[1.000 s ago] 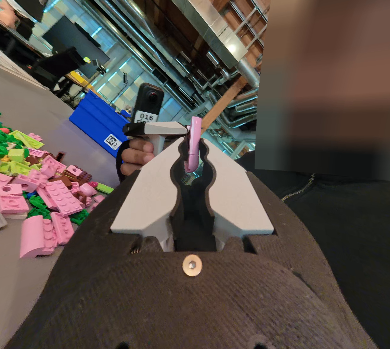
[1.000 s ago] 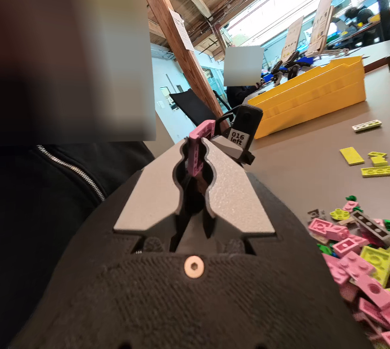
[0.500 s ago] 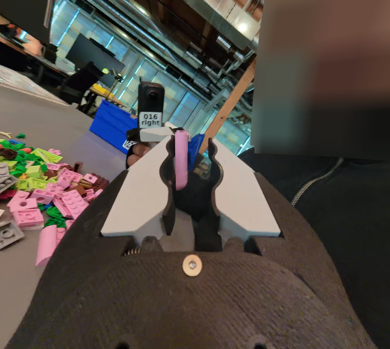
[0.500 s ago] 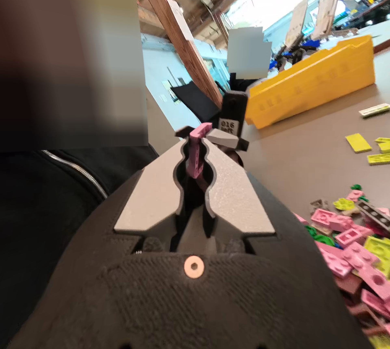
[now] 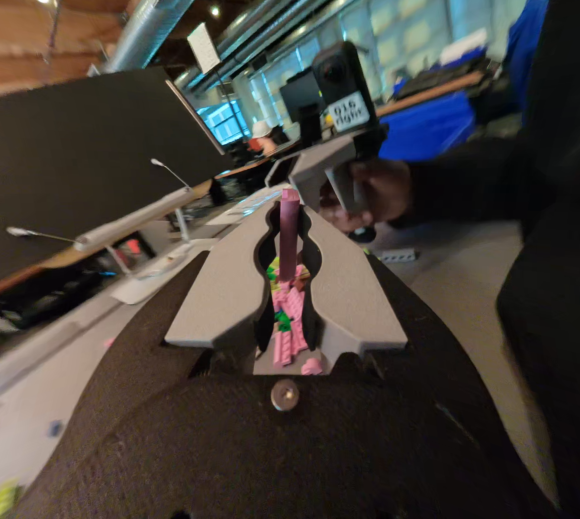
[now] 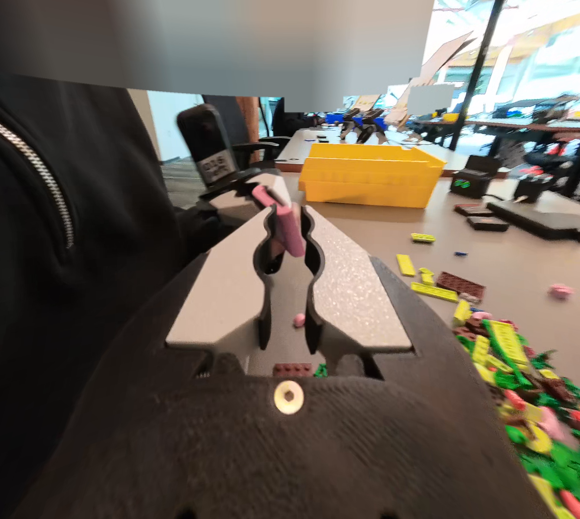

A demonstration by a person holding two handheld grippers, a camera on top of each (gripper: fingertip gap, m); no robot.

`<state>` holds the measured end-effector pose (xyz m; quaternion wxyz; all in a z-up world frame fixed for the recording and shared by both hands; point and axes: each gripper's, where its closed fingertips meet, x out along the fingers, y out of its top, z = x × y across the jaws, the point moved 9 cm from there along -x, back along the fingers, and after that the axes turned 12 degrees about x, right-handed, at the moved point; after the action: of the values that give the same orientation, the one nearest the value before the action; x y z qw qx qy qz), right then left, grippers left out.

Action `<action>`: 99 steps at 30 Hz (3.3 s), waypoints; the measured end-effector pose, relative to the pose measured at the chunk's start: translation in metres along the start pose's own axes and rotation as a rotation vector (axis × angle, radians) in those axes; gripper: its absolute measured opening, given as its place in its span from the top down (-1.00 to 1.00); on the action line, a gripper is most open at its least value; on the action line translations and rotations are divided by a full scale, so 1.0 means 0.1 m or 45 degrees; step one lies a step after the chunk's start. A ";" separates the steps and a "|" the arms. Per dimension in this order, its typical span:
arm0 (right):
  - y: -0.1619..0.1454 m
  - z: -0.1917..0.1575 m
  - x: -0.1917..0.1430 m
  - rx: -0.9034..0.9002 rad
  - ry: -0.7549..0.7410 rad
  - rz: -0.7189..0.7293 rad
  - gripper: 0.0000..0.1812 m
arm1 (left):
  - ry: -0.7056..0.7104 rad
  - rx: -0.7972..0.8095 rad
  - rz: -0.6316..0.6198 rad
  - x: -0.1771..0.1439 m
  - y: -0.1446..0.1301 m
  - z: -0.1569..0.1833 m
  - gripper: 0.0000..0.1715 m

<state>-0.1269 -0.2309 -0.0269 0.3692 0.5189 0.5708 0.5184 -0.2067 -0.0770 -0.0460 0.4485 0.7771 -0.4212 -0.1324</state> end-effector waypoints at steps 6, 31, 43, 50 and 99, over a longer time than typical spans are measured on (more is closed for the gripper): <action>0.06 0.01 -0.10 -0.052 -0.029 0.035 0.87 | 0.045 0.299 -0.101 0.06 0.00 0.15 0.93; -0.07 0.00 0.03 0.039 0.068 -0.108 0.78 | 0.026 0.081 -0.008 0.01 0.00 0.04 0.92; -0.08 -0.04 0.03 -0.009 0.070 -0.116 0.87 | -0.054 -0.079 0.055 0.01 -0.02 0.01 0.93; -0.06 -0.06 0.02 -0.075 0.052 -0.124 0.90 | -0.046 -0.112 0.079 0.00 -0.04 0.02 0.87; -0.84 -0.47 0.48 0.091 -0.471 -0.902 0.75 | -0.703 -0.420 -1.017 -0.29 -0.41 0.31 0.35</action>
<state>-0.1987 -0.1878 -0.0945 0.6032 0.3870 0.6560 0.2367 -0.2206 -0.0626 -0.1012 0.3517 0.7324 -0.1677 -0.5584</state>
